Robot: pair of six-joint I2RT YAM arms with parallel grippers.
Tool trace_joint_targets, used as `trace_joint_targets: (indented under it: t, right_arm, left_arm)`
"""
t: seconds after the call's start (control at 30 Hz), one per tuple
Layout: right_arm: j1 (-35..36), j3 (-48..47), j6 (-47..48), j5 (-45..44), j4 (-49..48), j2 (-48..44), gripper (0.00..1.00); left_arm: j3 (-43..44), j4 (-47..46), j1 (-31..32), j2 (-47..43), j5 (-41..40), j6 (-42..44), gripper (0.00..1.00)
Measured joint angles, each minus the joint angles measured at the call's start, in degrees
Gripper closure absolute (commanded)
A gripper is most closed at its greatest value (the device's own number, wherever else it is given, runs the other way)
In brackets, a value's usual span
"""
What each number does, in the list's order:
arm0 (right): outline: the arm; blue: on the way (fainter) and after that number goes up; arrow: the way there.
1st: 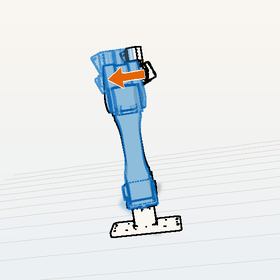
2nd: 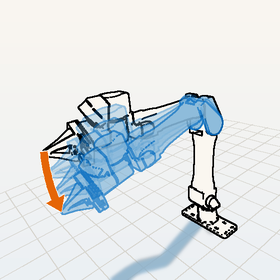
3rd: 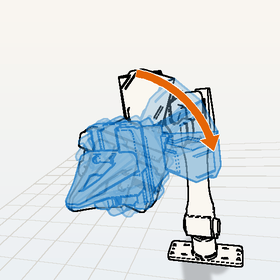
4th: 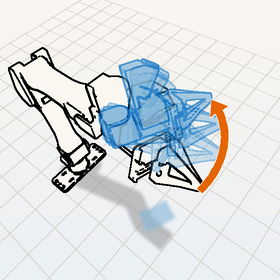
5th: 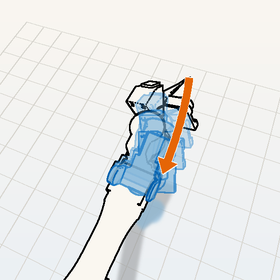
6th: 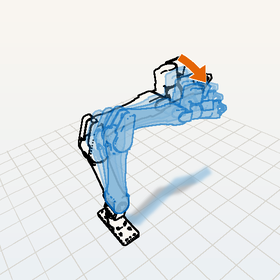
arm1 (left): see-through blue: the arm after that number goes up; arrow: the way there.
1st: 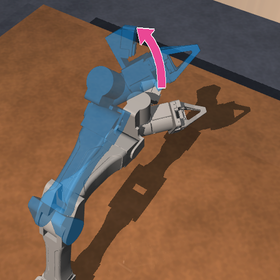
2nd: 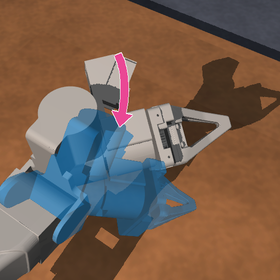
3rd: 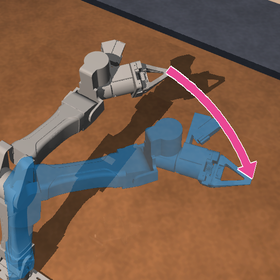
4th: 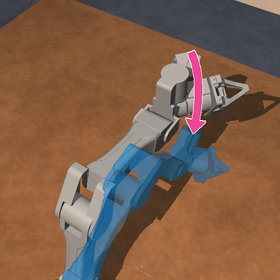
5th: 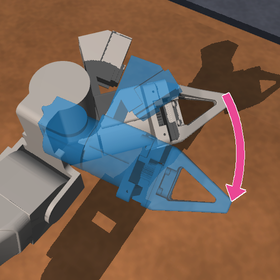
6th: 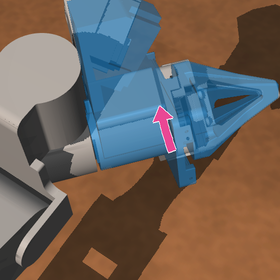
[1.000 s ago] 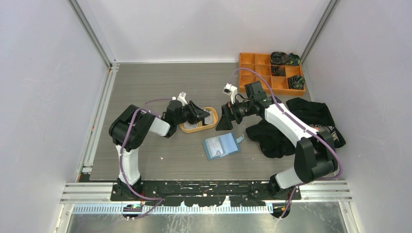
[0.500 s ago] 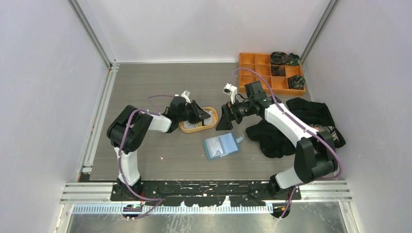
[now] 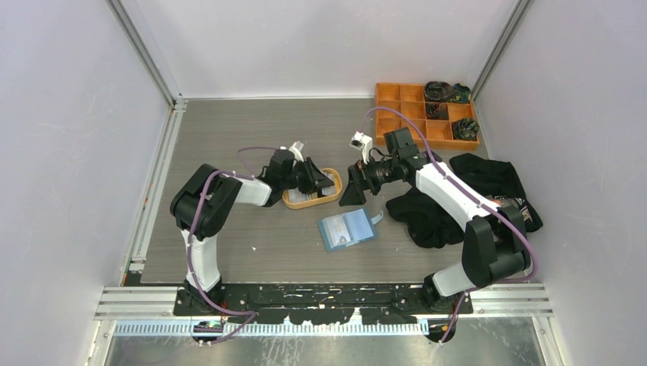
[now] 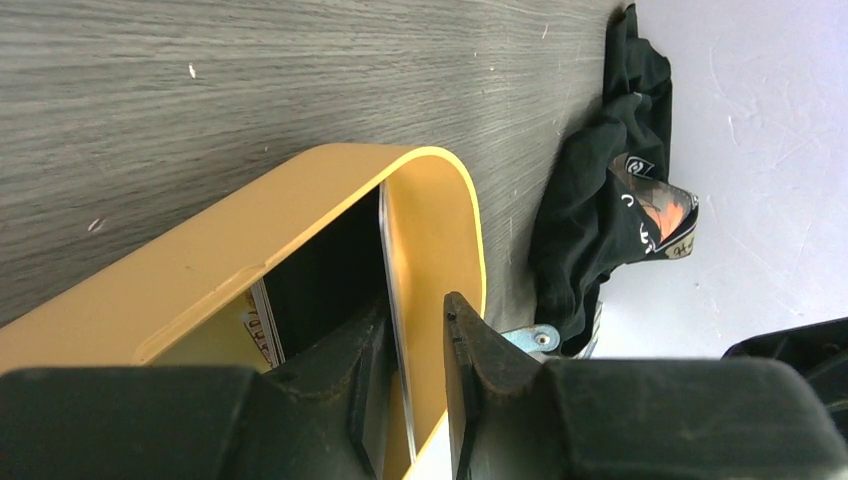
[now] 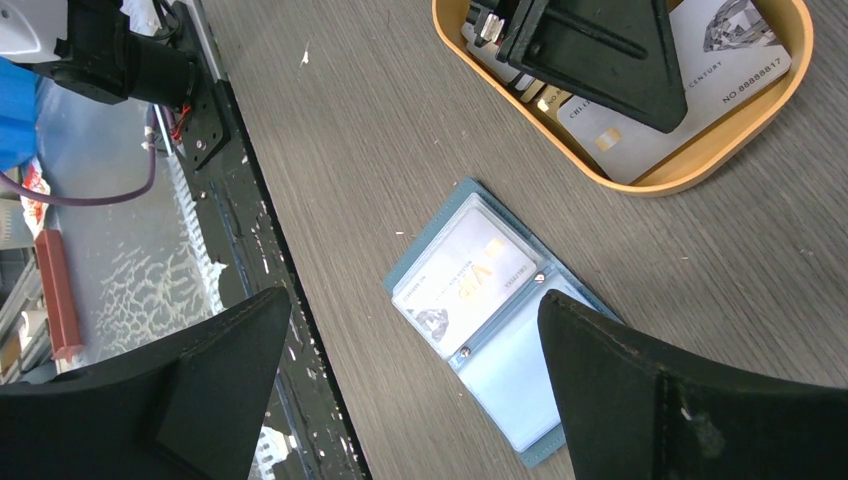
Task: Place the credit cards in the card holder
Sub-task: Pick up the credit card from the storage box.
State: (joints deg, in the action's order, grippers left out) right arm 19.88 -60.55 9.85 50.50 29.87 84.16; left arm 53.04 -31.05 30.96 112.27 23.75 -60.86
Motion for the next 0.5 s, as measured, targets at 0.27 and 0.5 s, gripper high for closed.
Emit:
trace_joint_targets:
  t: [0.27,0.5]
  right_arm:
    - [0.00,0.00,0.15,0.02,0.22,0.00,0.01]
    - [0.00,0.00,0.33,0.02,0.24,0.00,0.01]
  left_arm:
    - [0.02,0.76,0.00,-0.04,1.31,3.28,0.74]
    - [0.81,7.13,0.00,-1.99,-0.31,4.39,0.73]
